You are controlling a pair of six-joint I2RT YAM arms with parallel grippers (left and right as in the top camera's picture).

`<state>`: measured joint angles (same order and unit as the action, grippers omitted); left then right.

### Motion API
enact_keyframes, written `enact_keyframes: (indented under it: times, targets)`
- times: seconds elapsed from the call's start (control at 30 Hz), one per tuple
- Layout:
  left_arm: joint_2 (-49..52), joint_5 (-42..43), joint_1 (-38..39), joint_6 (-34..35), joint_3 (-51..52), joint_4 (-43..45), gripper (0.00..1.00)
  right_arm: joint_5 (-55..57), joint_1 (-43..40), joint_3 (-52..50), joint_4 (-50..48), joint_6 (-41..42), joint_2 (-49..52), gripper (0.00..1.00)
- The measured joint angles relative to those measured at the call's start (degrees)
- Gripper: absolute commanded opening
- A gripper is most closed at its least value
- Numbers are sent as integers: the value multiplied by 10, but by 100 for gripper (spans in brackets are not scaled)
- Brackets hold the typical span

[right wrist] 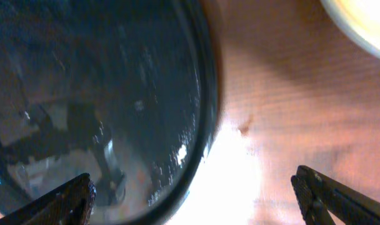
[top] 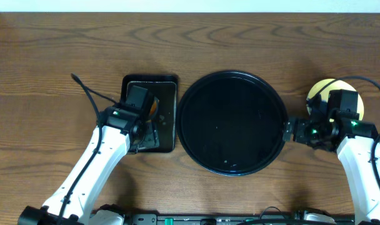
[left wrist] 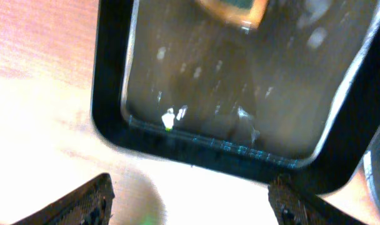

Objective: Clean dirty plates on tray and stack at the side

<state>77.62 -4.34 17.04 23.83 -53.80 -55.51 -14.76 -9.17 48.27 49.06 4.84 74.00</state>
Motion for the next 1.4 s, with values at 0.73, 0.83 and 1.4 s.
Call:
enact_keyframes:
  times: [0.73,0.83,1.4]
  targets:
    - [-513,20,-1,23,103,37,81,35,30,-79,-20,-12,-456,99]
    - [-529,21,-1,24,103,37,81,35,30,-80,3,-12,-460,99]
    - [-530,21,-1,30,103,19,81,39,30,-83,115,-12,-460,99]
